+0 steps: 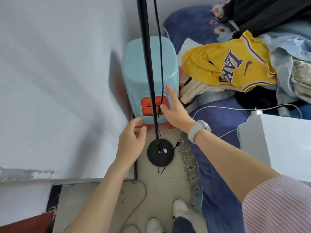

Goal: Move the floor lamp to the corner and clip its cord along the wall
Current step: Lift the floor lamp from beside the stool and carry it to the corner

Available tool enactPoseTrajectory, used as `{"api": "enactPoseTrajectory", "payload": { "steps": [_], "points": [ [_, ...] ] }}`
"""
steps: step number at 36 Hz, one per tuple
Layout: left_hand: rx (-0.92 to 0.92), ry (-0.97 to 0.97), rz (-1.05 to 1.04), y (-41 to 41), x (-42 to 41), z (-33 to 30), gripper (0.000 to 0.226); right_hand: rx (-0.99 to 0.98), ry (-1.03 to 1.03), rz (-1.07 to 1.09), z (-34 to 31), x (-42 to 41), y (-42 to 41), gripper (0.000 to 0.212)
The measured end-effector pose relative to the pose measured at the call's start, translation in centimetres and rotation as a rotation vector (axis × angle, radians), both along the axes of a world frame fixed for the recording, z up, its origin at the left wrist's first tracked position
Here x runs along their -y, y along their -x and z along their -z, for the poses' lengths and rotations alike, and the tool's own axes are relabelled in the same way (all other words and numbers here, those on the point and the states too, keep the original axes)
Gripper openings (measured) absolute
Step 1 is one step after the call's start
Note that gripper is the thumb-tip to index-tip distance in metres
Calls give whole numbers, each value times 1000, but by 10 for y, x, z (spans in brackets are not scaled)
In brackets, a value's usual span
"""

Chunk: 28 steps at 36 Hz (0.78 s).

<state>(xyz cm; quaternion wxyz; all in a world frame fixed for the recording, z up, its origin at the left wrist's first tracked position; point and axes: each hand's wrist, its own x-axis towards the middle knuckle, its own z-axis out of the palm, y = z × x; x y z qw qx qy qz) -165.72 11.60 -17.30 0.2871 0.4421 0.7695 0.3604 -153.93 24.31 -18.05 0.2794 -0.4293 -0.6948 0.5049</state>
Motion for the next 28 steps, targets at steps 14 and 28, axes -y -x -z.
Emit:
{"api": "enactPoseTrajectory", "payload": {
  "steps": [14,28],
  "points": [
    [19,-128,46,8,-70,82,40,-239,105,-109,132,2,15,59],
    [-2,-85,114,17,-84,153,17,-57,153,-44,243,11,20,38]
  ]
}}
